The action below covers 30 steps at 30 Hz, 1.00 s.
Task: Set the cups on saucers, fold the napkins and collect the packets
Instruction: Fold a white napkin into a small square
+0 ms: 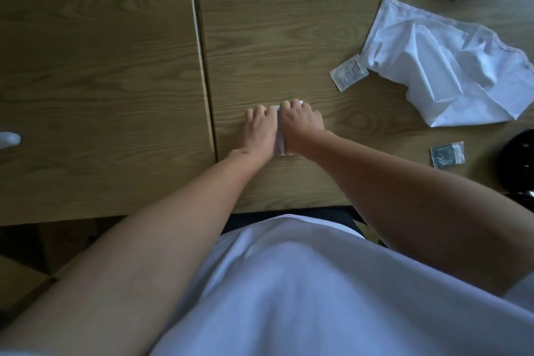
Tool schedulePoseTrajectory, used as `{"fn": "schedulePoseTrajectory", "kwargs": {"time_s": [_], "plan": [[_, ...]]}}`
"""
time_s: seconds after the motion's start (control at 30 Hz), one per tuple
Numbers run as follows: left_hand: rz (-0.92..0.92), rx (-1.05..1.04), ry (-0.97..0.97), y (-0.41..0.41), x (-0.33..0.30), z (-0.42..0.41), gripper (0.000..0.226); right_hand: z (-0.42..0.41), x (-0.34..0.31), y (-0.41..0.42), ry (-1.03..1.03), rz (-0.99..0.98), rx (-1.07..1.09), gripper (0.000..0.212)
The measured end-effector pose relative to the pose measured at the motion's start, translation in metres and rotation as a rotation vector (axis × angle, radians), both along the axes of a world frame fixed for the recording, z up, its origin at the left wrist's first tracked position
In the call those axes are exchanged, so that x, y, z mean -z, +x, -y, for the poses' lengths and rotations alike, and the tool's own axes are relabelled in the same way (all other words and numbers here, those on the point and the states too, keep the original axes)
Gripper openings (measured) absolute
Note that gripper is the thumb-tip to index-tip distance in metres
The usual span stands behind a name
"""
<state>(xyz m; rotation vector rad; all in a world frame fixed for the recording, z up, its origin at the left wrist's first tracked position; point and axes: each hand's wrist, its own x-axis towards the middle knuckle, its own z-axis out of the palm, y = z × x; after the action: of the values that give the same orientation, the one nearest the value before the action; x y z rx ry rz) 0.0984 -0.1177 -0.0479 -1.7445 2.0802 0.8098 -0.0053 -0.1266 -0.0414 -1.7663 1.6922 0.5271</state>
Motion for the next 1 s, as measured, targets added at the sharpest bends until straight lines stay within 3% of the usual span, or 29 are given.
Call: {"fn": "schedulePoseTrajectory", "kwargs": {"time_s": [0.1, 0.17, 0.23, 0.33, 0.43, 0.6, 0.77, 0.87, 1.0], "plan": [[-0.340, -0.612, -0.087, 0.024, -0.005, -0.029, 0.044, -0.008, -0.003, -0.008, -0.025, 0.252, 0.405, 0.062], [-0.485, -1.083, 0.005, 0.034, -0.006, -0.034, 0.031, -0.020, -0.002, -0.020, -0.100, 0.347, 0.752, 0.056], [-0.629, -1.294, 0.192, 0.036, -0.006, -0.024, 0.016, -0.030, -0.003, -0.028, -0.070, 0.378, 1.117, 0.063], [-0.611, -1.186, 0.405, 0.029, -0.011, -0.009, 0.015, -0.035, -0.006, -0.029, 0.106, 0.446, 1.246, 0.066], [-0.517, -1.014, 0.501, 0.023, -0.021, -0.007, 0.024, -0.040, -0.016, -0.031, 0.217, 0.509, 1.275, 0.034], [-0.810, -1.003, 0.864, 0.001, -0.045, -0.025, 0.004, -0.086, -0.045, -0.065, 0.273, 0.831, 1.454, 0.011], [-1.016, -0.881, 1.159, -0.042, -0.060, -0.060, 0.023, -0.150, -0.075, -0.110, 0.267, 0.984, 1.449, 0.034], [-0.997, -0.823, 1.189, -0.074, -0.067, -0.074, 0.041, -0.177, -0.077, -0.140, 0.232, 0.996, 1.466, 0.040], [-1.005, -0.776, 1.138, -0.115, -0.073, -0.082, 0.041, -0.193, -0.070, -0.180, 0.217, 1.006, 1.510, 0.038]]}}
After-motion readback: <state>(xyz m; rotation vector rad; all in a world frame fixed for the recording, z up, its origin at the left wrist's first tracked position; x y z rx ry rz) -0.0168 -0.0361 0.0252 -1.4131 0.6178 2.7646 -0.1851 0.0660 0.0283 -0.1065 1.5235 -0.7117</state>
